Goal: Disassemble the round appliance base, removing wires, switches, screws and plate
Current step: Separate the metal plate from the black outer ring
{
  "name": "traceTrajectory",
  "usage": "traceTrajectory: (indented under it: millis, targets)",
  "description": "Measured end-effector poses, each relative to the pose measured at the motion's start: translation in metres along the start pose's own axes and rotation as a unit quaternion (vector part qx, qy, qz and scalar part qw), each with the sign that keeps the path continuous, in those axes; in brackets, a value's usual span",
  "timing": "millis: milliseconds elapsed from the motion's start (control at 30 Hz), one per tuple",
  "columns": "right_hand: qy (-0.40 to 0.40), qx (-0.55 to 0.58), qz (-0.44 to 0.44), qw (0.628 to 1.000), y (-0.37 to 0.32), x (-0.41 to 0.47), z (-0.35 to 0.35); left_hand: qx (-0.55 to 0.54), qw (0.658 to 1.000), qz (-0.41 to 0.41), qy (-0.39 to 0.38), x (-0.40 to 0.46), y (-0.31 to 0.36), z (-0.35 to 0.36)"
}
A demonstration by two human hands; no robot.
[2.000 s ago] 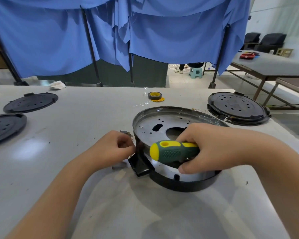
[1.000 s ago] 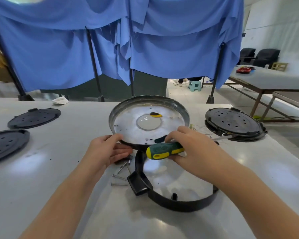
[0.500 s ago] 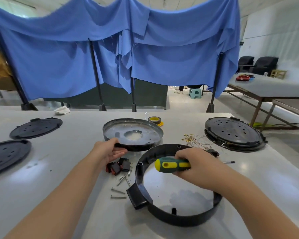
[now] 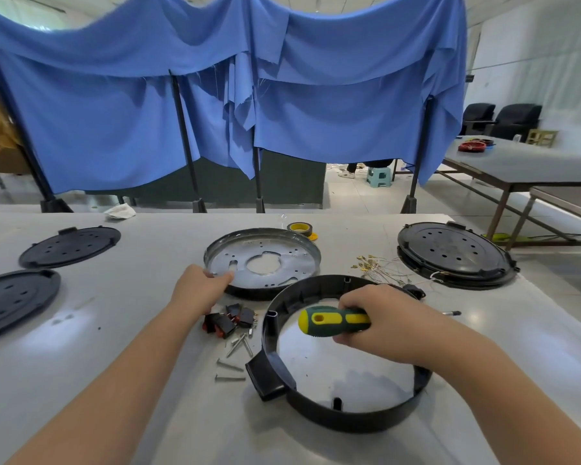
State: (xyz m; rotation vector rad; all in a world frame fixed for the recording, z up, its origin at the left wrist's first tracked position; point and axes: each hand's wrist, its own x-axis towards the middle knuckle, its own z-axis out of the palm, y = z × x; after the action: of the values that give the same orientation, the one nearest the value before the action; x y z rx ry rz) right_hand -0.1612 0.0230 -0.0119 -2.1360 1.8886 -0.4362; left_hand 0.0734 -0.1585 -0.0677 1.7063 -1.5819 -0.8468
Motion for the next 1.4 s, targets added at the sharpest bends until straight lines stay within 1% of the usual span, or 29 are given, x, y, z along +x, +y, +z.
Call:
traceTrajectory:
  millis: [67,133,233,367,467,567,667,800,867,1000,1067,1133,1167,1233,1300,1333,1367,1400]
  targets:
    - [0.007,0.005,-0.015,1.0,-0.003,-0.001,-0.003,0.04,0.998,0.039,0.035,-0.013,0.003,-0.003]
    - [0.019,0.012,-0.024,0.999,-0.006,-0.004,-0.006,0.055,0.994,0.085,0.044,-0.03,0.006,-0.007]
    - [0.027,0.012,-0.036,0.999,-0.01,-0.008,-0.011,0.036,0.988,0.151,0.006,-0.06,0.011,-0.011]
    - [0.01,0.025,-0.047,0.999,-0.015,-0.019,-0.007,-0.017,0.974,0.218,-0.051,-0.104,0.015,-0.012]
    - [-0.003,0.008,-0.038,0.999,-0.012,-0.032,0.004,-0.031,0.965,0.246,-0.084,-0.127,0.012,-0.013]
    - [-0.015,0.008,-0.014,1.0,-0.005,-0.049,0.014,0.003,0.956,0.271,-0.111,-0.141,0.003,-0.009]
    - [-0.025,-0.006,-0.012,1.0,-0.002,-0.06,0.026,-0.016,0.957,0.272,-0.103,-0.145,-0.006,-0.004]
    - [-0.004,-0.015,-0.017,1.0,-0.003,-0.064,0.034,-0.03,0.959,0.272,-0.077,-0.145,-0.012,0.002]
    - [0.004,-0.002,-0.024,1.0,-0.002,-0.065,0.034,-0.05,0.963,0.257,-0.069,-0.144,-0.015,0.005]
    - [0.041,0.022,-0.049,0.998,-0.003,-0.068,0.035,-0.136,0.971,0.187,-0.058,-0.141,-0.017,0.006]
    - [0.07,0.035,-0.057,0.995,-0.004,-0.068,0.033,-0.169,0.976,0.128,-0.05,-0.137,-0.015,0.005]
    - [0.089,0.045,-0.055,0.993,-0.004,-0.068,0.029,-0.212,0.975,0.042,-0.059,-0.135,-0.011,0.006]
    - [0.095,0.049,-0.055,0.993,-0.004,-0.068,0.028,-0.26,0.962,-0.011,-0.081,-0.136,-0.009,0.006]
    - [0.107,0.058,-0.061,0.991,-0.004,-0.068,0.026,-0.352,0.917,-0.1,-0.16,-0.142,-0.005,0.008]
    - [0.118,0.059,-0.067,0.989,-0.004,-0.069,0.026,-0.379,0.881,-0.155,-0.235,-0.152,-0.001,0.011]
    - [0.121,0.059,-0.068,0.989,-0.004,-0.069,0.026,-0.365,0.88,-0.16,-0.258,-0.158,0.0,0.013]
    - [0.122,0.06,-0.069,0.988,-0.004,-0.069,0.026,-0.326,0.895,-0.142,-0.267,-0.163,0.0,0.017]
    - [0.123,0.061,-0.07,0.988,-0.004,-0.069,0.026,-0.253,0.924,-0.095,-0.269,-0.167,0.0,0.02]
